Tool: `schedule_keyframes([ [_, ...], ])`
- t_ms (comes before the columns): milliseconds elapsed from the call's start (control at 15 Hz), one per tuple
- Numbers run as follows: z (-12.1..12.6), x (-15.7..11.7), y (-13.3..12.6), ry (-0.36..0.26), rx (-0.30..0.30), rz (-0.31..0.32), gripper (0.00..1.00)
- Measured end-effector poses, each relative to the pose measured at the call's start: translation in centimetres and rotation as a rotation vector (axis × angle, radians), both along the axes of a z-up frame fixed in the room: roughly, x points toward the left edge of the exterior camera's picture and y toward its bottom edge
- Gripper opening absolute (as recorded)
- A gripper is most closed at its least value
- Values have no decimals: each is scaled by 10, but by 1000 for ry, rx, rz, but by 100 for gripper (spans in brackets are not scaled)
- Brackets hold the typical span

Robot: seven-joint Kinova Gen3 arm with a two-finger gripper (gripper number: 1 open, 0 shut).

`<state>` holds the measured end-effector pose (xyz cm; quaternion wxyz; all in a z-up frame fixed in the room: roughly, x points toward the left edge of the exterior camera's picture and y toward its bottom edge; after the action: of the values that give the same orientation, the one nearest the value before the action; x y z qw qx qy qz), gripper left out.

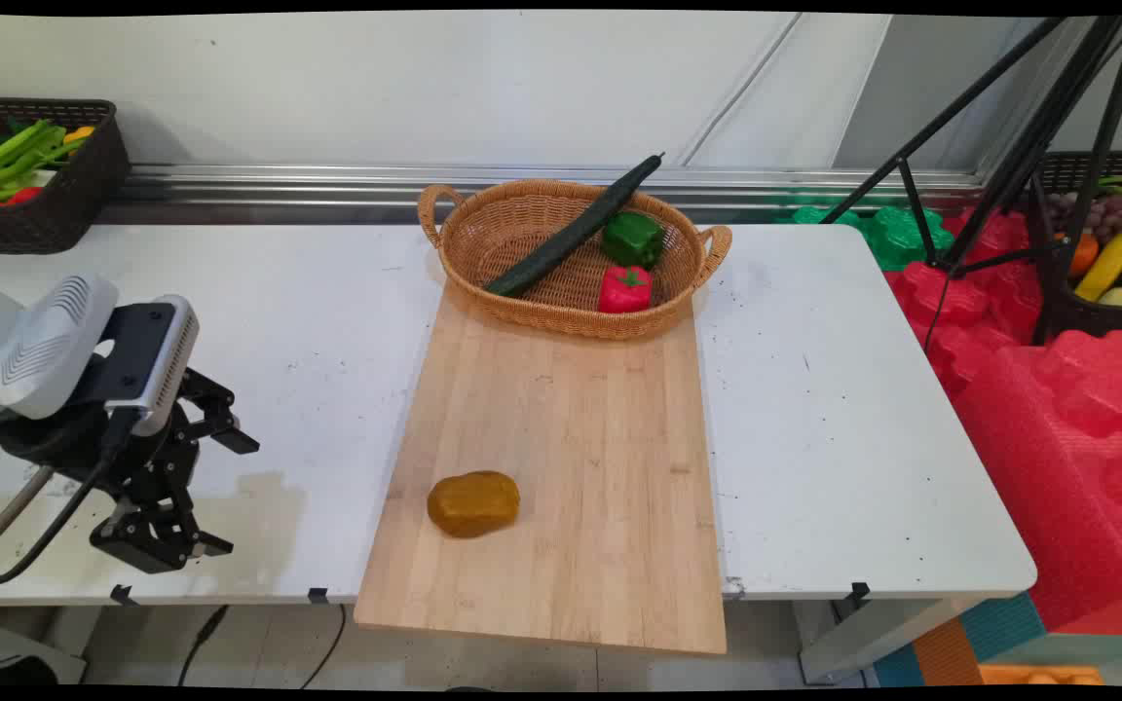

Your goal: Pick up the potato from the cutting board

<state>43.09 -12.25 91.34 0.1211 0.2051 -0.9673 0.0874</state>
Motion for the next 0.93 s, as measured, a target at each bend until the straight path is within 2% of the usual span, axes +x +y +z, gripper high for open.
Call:
schedule_keyframes([
  [400, 8, -5, -4, 40, -55, 1, 100],
  [933, 25, -39, -29, 164, -147, 10, 100],
])
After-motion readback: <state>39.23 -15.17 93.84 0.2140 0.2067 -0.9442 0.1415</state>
